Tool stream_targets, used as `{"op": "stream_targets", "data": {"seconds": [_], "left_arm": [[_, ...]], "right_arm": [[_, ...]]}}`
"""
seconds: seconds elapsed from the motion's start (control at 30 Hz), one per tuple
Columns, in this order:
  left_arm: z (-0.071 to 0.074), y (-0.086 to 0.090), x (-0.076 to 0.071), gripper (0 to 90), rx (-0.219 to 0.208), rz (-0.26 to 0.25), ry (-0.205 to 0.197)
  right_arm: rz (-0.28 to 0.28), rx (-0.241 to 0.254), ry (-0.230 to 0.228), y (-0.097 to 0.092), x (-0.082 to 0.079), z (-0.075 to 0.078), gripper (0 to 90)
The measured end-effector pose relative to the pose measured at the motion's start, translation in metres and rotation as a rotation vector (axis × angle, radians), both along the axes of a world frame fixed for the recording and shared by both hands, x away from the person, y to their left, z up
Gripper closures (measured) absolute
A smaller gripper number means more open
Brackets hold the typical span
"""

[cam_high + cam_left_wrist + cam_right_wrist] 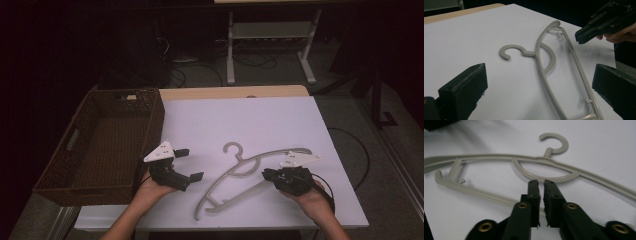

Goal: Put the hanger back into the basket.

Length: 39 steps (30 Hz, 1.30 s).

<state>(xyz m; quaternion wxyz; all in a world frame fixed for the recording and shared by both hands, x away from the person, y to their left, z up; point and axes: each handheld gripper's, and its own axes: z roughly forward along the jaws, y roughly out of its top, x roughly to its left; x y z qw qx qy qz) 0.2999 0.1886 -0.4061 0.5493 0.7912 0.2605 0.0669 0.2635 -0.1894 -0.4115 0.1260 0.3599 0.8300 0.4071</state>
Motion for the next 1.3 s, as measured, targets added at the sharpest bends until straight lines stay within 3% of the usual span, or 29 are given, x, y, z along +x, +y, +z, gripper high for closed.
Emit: {"op": "stream_targets", "data": {"seconds": [0.1, 0.4, 1.3], "left_arm": [[-0.001, -0.001, 0.000, 0.0, 0.004, -0.004, 0.003], [-0.001, -0.001, 0.000, 0.0, 0.008, -0.008, 0.005], [-0.002, -0.003, 0.000, 0.0, 0.015, -0.014, 0.006]], "right_arm": [[0.013, -0.012, 0.022, 0.003, 0.002, -0.005, 89.0], [0.034, -0.049, 0.059, 0.008, 0.002, -0.010, 89.2], [0.055, -0.107, 0.100, 0.012, 0.004, -0.021, 89.3]]}}
